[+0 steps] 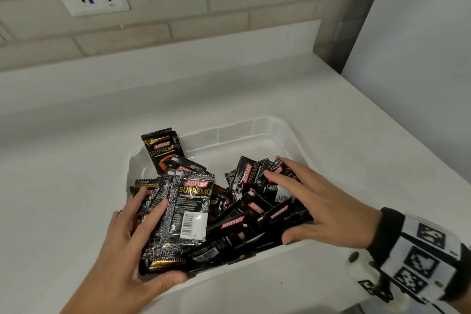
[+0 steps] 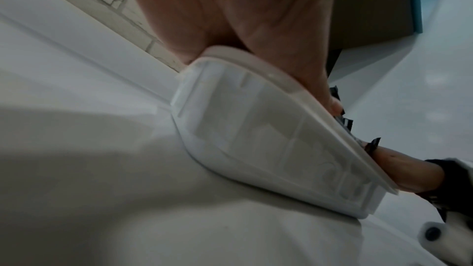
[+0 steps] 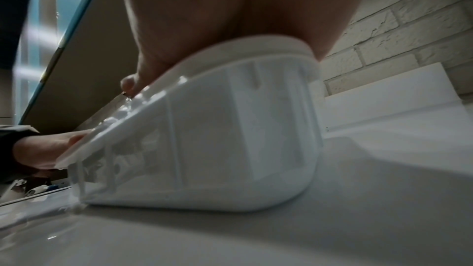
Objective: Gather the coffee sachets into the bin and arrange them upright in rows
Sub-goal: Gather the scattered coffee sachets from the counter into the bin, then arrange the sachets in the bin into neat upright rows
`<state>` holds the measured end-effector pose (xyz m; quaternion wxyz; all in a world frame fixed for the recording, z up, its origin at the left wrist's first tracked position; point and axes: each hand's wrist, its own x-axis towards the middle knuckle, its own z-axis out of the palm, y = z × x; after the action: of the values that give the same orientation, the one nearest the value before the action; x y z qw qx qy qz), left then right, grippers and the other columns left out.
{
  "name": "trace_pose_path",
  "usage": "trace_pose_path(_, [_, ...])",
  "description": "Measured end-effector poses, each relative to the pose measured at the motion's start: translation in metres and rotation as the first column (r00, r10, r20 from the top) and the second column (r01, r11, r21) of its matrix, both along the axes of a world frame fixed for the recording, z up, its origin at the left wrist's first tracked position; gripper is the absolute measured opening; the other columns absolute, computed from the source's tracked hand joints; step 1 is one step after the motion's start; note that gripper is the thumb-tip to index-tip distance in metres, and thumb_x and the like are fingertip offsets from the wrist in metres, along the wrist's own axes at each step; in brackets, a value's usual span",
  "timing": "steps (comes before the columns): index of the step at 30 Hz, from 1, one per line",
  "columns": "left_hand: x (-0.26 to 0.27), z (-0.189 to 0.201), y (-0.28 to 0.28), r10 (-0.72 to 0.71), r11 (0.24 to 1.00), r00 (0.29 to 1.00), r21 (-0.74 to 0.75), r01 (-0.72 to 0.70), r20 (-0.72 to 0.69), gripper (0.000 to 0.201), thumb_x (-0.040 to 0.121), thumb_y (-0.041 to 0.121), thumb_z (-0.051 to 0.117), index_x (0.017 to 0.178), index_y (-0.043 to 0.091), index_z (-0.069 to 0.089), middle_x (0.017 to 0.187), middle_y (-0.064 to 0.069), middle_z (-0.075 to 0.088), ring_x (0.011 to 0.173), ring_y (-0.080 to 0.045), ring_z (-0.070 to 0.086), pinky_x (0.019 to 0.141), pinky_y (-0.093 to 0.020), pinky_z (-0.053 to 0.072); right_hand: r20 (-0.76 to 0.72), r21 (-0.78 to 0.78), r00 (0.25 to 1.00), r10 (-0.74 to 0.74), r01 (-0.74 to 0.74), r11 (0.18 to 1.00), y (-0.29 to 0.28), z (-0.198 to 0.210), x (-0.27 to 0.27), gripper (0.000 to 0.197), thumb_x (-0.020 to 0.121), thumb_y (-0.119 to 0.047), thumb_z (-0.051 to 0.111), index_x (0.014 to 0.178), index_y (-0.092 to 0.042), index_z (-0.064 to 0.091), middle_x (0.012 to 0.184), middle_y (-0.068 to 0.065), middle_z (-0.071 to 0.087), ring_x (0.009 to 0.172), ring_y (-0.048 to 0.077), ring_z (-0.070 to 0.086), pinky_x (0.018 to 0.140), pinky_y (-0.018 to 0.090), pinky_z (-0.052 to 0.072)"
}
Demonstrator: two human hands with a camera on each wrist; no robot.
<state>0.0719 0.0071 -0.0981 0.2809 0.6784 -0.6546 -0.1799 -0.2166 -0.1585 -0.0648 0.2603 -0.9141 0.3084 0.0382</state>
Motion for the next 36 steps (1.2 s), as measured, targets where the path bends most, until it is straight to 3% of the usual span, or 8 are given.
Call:
trace_pose_path(4, [-0.004, 0.004, -0.004, -0.030, 0.999, 0.991, -0.030, 0.034, 0.128, 0.093, 0.062, 0.089, 0.046, 0.142, 0.053, 0.016, 0.154, 0.027, -0.001, 0.130, -0.036, 0.033, 0.090, -0.071, 0.035, -0.016, -0.040, 1.000, 0.020, -0.020, 0.999, 0.001, 0.001, -0.001, 0.083, 0.063, -0.084, 0.032, 0.123, -0.062, -0.021, 0.149, -0.018, -0.016, 0.139, 0.004, -0.006, 0.108, 0.013, -0.003])
trace_pose_path(7, [-0.007, 0.005, -0.003, -0.032, 0.999, 0.986, -0.033, 0.038, 0.163, 0.094, 0.064, 0.088, 0.045, 0.144, 0.050, 0.015, 0.153, 0.028, 0.000, 0.126, -0.040, 0.038, 0.089, -0.068, 0.039, -0.033, -0.069, 0.999, 0.037, -0.040, 0.997, 0.001, 0.000, 0.000, 0.083, 0.063, -0.083, 0.029, 0.126, -0.058, -0.019, 0.144, -0.021, -0.013, 0.137, 0.004, -0.005, 0.101, 0.006, -0.009])
trace_pose_path(16, [-0.010, 0.005, -0.003, -0.054, 0.997, 0.952, -0.043, 0.071, 0.302, 0.089, 0.076, 0.083, 0.034, 0.149, 0.038, 0.010, 0.156, 0.019, -0.001, 0.135, -0.026, 0.019, 0.094, -0.062, 0.031, -0.002, -0.079, 0.998, 0.056, -0.056, 0.995, 0.000, -0.005, -0.001, 0.084, 0.064, -0.089, 0.019, 0.131, -0.057, -0.018, 0.153, -0.010, -0.006, 0.138, 0.009, 0.007, 0.105, 0.010, -0.002])
trace_pose_path(23, [-0.006, 0.016, 0.006, 0.043, 0.999, 0.972, -0.004, -0.044, 0.232, 0.096, 0.068, 0.088, 0.036, 0.148, 0.042, 0.009, 0.157, 0.012, 0.001, 0.141, -0.018, 0.007, 0.100, -0.064, 0.012, 0.149, 0.152, 0.989, -0.013, -0.010, 0.988, -0.008, 0.015, -0.014, 0.099, 0.047, -0.092, 0.043, 0.125, -0.069, -0.014, 0.142, -0.035, -0.024, 0.136, -0.009, -0.015, 0.113, 0.024, 0.004])
trace_pose_path(28, [0.008, 0.037, 0.009, 0.157, 0.984, 0.982, -0.106, -0.146, 0.108, 0.082, 0.070, 0.086, 0.036, 0.142, 0.054, 0.014, 0.152, 0.029, 0.008, 0.140, 0.009, 0.004, 0.103, -0.064, 0.017, 0.286, 0.178, 0.942, -0.175, 0.128, 0.976, -0.016, 0.035, -0.030, 0.092, 0.042, -0.095, 0.043, 0.121, -0.075, 0.000, 0.140, -0.042, -0.010, 0.132, -0.020, -0.008, 0.102, 0.005, 0.013])
trace_pose_path(30, [0.014, 0.044, 0.009, 0.209, 0.967, 0.976, -0.160, -0.198, 0.058, 0.072, 0.071, 0.085, 0.037, 0.137, 0.059, 0.020, 0.145, 0.039, 0.015, 0.136, 0.013, 0.013, 0.106, -0.051, 0.026, 0.319, 0.148, 0.924, -0.211, 0.171, 0.974, -0.019, 0.037, -0.037, 0.083, 0.049, -0.095, 0.038, 0.123, -0.073, 0.005, 0.141, -0.042, -0.005, 0.132, -0.020, -0.004, 0.102, 0.010, 0.017])
trace_pose_path(33, [0.018, 0.053, 0.002, 0.250, 0.949, 0.965, -0.219, -0.228, 0.078, 0.070, 0.074, 0.081, 0.039, 0.134, 0.046, 0.040, 0.136, 0.042, 0.026, 0.127, 0.013, 0.027, 0.095, -0.012, 0.036, 0.324, 0.130, 0.912, -0.250, 0.219, 0.967, -0.020, 0.033, -0.043, 0.074, 0.053, -0.094, 0.034, 0.122, -0.072, 0.019, 0.139, -0.043, 0.004, 0.131, -0.022, 0.005, 0.101, 0.011, 0.020])
trace_pose_path(36, [0.020, 0.067, -0.012, 0.240, 0.951, 0.954, -0.241, -0.195, 0.177, 0.052, 0.078, 0.074, 0.042, 0.125, 0.053, 0.044, 0.124, 0.048, 0.031, 0.104, 0.001, 0.039, 0.085, -0.018, 0.040, 0.291, 0.109, 0.927, -0.236, 0.213, 0.971, -0.020, 0.027, -0.043, 0.069, 0.054, -0.093, 0.033, 0.120, -0.070, 0.027, 0.139, -0.043, 0.006, 0.131, -0.021, 0.006, 0.098, 0.011, 0.025])
